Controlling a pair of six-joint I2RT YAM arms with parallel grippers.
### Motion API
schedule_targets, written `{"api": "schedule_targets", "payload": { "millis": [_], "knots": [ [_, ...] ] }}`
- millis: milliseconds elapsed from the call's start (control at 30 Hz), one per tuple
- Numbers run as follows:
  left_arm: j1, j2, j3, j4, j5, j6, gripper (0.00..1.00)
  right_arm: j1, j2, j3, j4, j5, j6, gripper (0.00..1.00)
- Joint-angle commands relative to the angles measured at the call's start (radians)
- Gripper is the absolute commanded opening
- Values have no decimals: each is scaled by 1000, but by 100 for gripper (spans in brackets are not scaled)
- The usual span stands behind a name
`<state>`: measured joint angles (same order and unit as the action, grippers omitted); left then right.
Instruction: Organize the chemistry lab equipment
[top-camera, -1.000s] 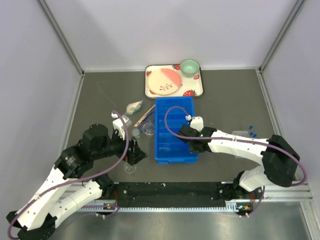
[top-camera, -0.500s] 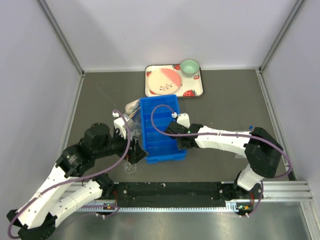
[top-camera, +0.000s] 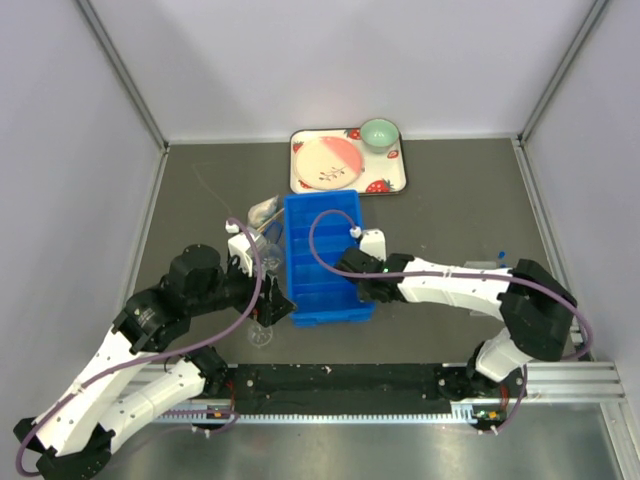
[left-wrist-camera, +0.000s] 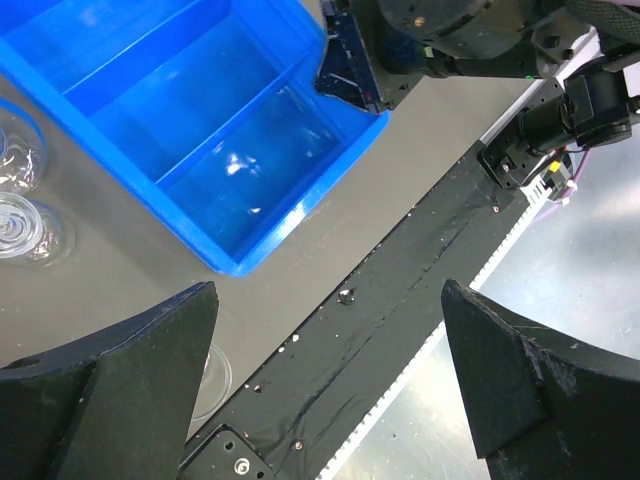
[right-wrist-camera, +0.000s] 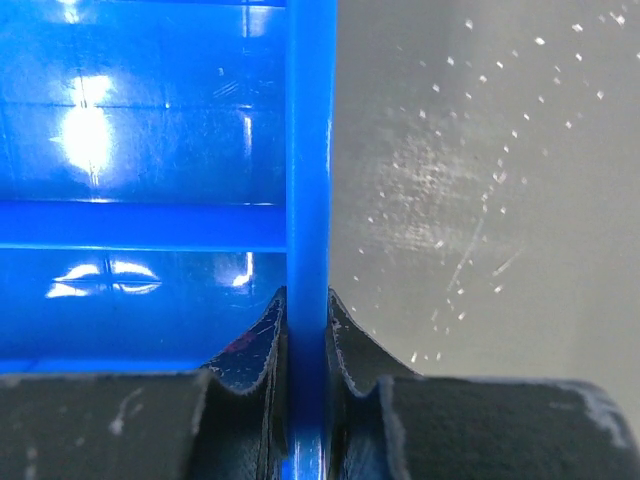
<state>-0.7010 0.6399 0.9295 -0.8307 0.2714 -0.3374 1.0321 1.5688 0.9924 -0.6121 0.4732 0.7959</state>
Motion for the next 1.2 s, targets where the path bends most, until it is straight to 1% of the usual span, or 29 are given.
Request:
{"api": "schedule_targets", "payload": {
  "millis": [0,300,567,800,833,867,900,967,1000,1067,1100,1167],
  "knots": [
    [5,1,25,48,8,6,99,-21,-58,-113,-89,48,72,0],
    [5,1,9,68,15,-3,99,-112,-180,-227,-90,25,77,0],
    [5,20,14,73,5,6,99,-194,-322,-325,-98,24,92,0],
    [5,15,-8,85,-14,-5,99,-201,-288,-301,-107,16,63,0],
    [5,11,-11,85,-20,-6,99,-202,-286,-295,-109,19,60,1],
    [5,9,-11,82,-24,-9,99,-201,-285,-291,-110,21,58,6],
    [5,7,-9,79,-40,-11,99,-202,-285,-288,-115,25,54,20],
    [5,12,2,52,-70,-20,99,-202,-291,-278,-123,33,52,39],
    [5,17,8,39,-121,-26,99,-202,-296,-271,-129,39,45,52],
    [5,30,23,10,-173,-44,99,-202,-312,-245,-144,53,31,58],
    [5,36,26,-11,-228,-51,99,-202,-319,-233,-170,61,22,60],
    [5,55,40,-28,-294,-71,99,-201,-342,-190,-189,77,6,62]
  ]
}}
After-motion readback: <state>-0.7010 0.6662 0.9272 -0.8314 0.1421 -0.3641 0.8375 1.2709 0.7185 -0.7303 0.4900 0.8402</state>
